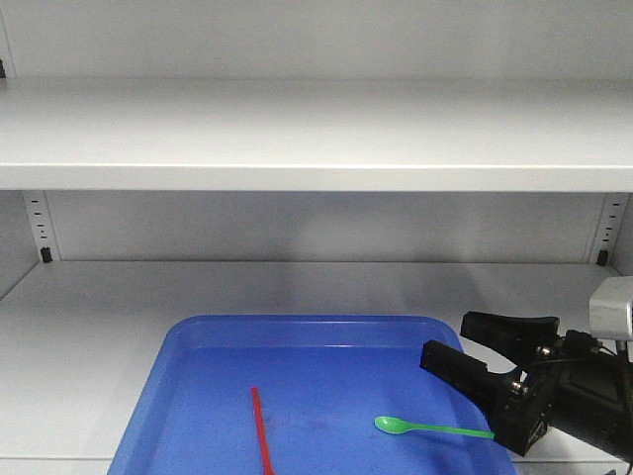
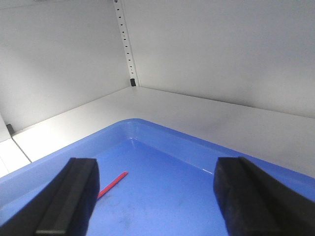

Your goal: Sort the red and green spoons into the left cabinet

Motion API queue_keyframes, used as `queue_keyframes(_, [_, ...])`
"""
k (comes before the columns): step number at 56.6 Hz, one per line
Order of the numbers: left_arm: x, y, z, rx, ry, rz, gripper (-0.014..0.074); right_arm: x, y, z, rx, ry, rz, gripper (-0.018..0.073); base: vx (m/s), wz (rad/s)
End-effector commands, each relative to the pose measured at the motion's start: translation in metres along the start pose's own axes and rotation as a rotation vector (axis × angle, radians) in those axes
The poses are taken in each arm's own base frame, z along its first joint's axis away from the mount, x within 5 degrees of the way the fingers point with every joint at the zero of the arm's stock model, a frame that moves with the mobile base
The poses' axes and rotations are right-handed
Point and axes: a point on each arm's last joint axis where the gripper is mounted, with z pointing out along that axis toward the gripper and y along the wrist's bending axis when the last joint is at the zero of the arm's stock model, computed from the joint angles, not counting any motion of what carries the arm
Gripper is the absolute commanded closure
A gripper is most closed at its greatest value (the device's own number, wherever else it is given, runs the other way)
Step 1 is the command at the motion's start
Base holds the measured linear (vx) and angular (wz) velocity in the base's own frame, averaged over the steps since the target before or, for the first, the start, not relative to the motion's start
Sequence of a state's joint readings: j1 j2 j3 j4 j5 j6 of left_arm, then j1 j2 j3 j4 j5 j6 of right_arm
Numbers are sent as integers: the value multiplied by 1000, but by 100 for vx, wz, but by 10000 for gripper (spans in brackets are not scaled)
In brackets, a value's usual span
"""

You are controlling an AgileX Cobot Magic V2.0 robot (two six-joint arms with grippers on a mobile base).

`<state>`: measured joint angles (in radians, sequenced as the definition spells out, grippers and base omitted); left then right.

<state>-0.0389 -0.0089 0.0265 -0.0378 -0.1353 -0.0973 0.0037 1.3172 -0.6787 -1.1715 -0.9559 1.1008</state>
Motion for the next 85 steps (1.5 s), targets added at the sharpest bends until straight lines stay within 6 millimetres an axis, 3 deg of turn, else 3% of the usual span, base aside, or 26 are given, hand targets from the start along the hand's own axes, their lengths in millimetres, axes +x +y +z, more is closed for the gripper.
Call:
queue_keyframes(1, [-10,-1,-2,10,-104,-13,603,-19,6,-2,-30,-91,-17,12,0,0])
queue_keyframes(61, [-10,-1,-2,11,-104,-15,603,-23,9,-3,-57,-125,-12,20,0,0])
queue_keyframes(73, [-10,-1,-2,11,-104,-15,603,-35,14,-17,88,-134,-57,146,0,0])
queue_keyframes(85, [-10,-1,-2,11,-104,-15,603,-36,35,-72,376,-377,131,349,0,0])
